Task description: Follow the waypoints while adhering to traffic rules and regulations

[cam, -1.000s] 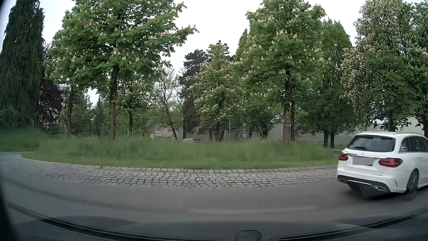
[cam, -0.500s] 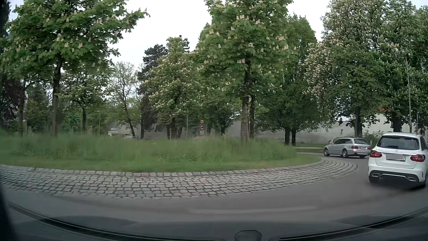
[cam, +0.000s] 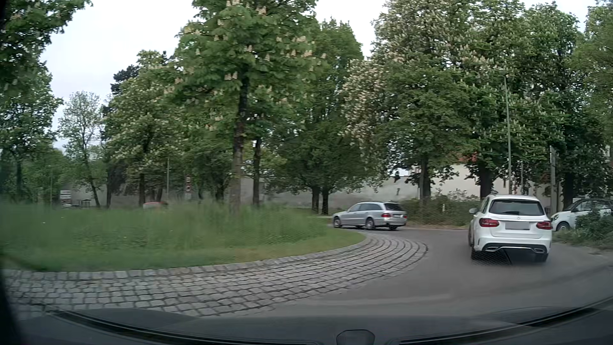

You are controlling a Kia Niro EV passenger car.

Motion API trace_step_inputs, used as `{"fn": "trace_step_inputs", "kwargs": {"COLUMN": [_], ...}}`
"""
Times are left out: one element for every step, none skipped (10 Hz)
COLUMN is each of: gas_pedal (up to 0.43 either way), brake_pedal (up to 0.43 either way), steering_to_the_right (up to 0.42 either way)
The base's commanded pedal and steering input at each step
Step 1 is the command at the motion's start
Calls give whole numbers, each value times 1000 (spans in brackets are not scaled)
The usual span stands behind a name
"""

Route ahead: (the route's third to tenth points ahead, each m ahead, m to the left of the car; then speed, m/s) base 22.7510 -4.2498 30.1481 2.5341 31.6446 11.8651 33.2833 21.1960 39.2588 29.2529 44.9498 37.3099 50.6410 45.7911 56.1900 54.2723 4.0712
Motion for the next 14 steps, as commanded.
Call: {"fn": "trace_step_inputs", "kwargs": {"gas_pedal": [209, 197, 197, 197, 197, 209, 209, 209, 209, 189, 189, 177, 138, 130], "brake_pedal": [0, 0, 0, 0, 0, 0, 0, 0, 0, 0, 0, 0, 0, 0], "steering_to_the_right": [582, 561, 535, 492, 425, 378, 318, 267, 193, 118, 73, 15, -38, -101]}}
